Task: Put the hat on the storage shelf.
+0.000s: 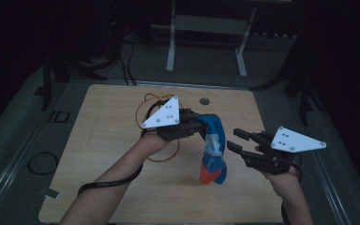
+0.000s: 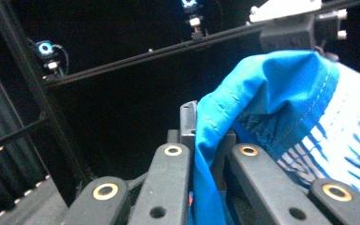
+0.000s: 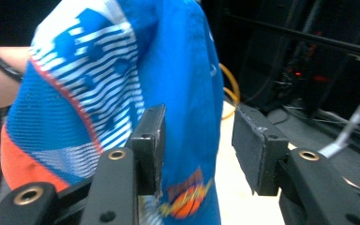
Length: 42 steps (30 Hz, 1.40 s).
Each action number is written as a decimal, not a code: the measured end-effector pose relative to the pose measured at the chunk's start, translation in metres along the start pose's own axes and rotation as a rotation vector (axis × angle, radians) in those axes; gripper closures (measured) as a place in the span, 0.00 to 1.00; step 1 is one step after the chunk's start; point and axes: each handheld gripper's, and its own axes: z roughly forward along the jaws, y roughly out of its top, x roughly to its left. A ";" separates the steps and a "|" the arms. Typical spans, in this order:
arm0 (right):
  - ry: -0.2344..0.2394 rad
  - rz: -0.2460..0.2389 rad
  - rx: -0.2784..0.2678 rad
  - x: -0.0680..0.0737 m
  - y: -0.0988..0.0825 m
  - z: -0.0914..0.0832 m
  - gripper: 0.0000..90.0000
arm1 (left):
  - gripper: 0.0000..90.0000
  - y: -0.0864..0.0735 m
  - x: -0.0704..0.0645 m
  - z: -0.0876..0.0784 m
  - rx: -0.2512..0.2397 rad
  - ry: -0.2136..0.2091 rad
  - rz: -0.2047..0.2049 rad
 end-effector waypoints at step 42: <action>-0.103 0.042 -0.088 -0.013 0.025 -0.003 1.00 | 0.57 0.000 -0.006 -0.033 0.197 0.119 -0.039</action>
